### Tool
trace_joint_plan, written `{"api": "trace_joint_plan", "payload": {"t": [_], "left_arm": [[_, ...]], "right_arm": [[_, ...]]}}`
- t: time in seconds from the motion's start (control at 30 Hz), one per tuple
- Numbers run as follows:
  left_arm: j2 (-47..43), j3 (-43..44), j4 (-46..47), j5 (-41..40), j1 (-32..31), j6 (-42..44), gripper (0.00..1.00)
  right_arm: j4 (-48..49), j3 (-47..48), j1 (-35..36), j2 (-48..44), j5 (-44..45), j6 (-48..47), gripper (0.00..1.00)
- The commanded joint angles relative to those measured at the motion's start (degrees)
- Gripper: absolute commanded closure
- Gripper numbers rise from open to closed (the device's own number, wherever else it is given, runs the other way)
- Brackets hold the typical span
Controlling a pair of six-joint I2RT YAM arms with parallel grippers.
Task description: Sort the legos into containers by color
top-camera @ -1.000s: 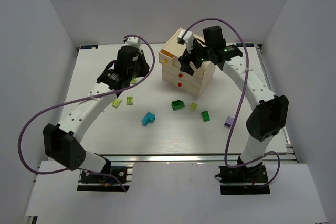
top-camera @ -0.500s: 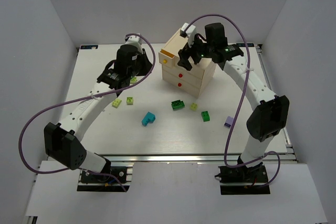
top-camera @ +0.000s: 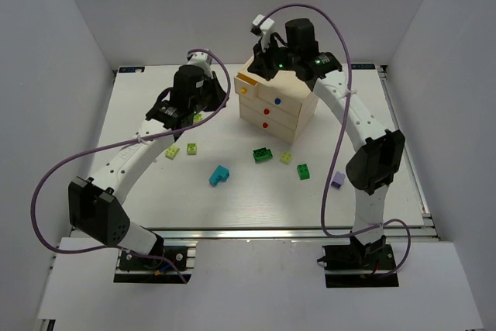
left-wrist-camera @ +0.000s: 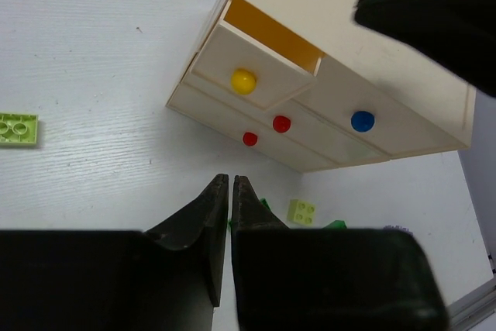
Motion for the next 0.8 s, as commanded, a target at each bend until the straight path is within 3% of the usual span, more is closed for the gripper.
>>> {"api": "trace_joint_plan", "payload": {"t": [0.0,0.2,0.4,0.5,0.57,0.6,0.7,0.77], "left_arm": [[-0.21,-0.57,1.51,1.43,0.28,-0.61,0.82],[0.14,-0.92,1.95,1.52,0.28,-0.52,0.77],[4.17,-0.66,5.99,6.08,0.81,-3.07,0.69],[6.64,0.31,7.57,8.81,1.33,-5.61,0.61],[6.91,0.14,8.97,9.78,1.95,-6.58,0.57],[7.09,0.05,9.59,10.13,1.95,-7.28,0.57],[7.88,0.49,9.95,11.36,2.48,-7.47,0.56],[8.41,0.40,10.03,11.80,3.01,-7.47,0.56]], "right_arm": [[-1.64,3.41,2.22,2.45,2.45,1.23,0.97],[-1.38,3.24,3.54,3.51,7.55,-0.18,0.96],[5.65,-5.98,3.28,-3.60,9.57,-0.53,0.88],[4.60,-5.46,3.37,-5.62,10.80,-1.23,0.65],[4.77,-7.12,2.93,-7.99,12.11,-2.72,0.58],[4.34,-7.65,3.02,-8.53,14.39,-3.51,0.45],[0.65,-8.97,3.10,-10.02,16.95,-7.71,0.17],[-2.68,-9.24,3.19,-10.29,18.70,-10.19,0.11]]}}
